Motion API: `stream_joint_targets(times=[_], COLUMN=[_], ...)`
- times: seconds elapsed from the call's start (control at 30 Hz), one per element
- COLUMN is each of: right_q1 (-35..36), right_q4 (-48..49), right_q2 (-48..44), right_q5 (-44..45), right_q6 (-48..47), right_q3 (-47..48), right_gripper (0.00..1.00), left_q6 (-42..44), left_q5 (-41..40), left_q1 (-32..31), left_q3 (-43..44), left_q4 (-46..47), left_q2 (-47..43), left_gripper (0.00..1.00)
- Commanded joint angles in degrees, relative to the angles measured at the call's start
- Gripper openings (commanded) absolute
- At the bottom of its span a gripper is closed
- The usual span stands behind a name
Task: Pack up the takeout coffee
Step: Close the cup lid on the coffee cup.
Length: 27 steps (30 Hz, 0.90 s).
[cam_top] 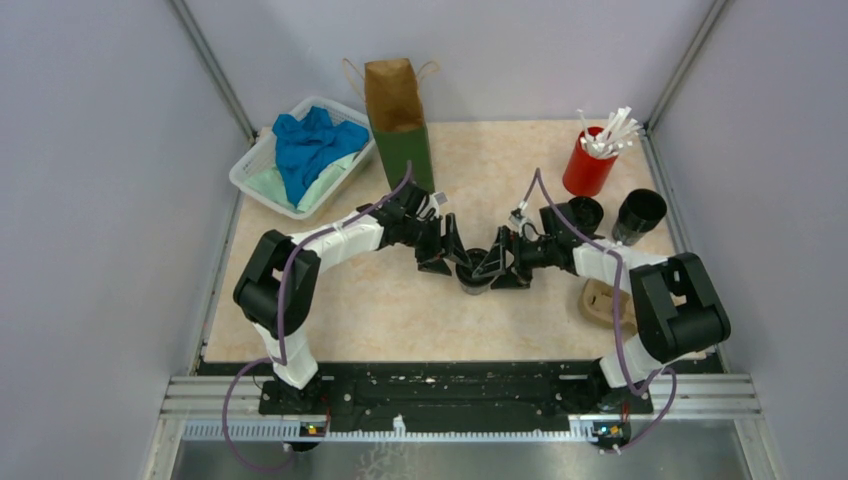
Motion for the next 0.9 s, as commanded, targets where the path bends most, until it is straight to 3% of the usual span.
stream_joint_targets(times=[0.0, 0.2, 0.43, 0.6, 0.77, 0.87], right_q1=[-1.1, -4.4, -5.5, -5.5, -7.7, -7.4], right_q4=[-2.4, -2.4, -4.0, 3.0, 23.6, 26.6], right_q2=[0.1, -2.2, 1.8, 6.2, 18.5, 13.7], right_q5=[5.6, -4.0, -7.8, -8.6, -9.7, -9.4], right_q6=[-1.5, 0.7, -1.4, 1.2, 7.4, 10.2], right_q3=[0.9, 3.6, 8.0, 5.4, -5.5, -7.2], right_gripper=[0.84, 0.94, 0.93, 0.85, 0.62, 0.63], left_q6=[2.6, 2.4, 3.8, 4.0, 3.4, 4.3], left_q5=[-5.3, -5.0, -5.9, -6.4, -6.4, -6.6], left_q1=[0.0, 0.0, 0.0, 0.1, 0.7, 0.8], left_q3=[2.3, 2.4, 1.7, 1.2, -2.6, -3.0], left_q4=[-3.6, -3.3, -4.3, -4.4, -2.5, -3.1], left_q2=[-0.3, 2.8, 4.4, 4.5, 4.8, 4.5], left_gripper=[0.71, 0.69, 0.68, 0.67, 0.66, 0.66])
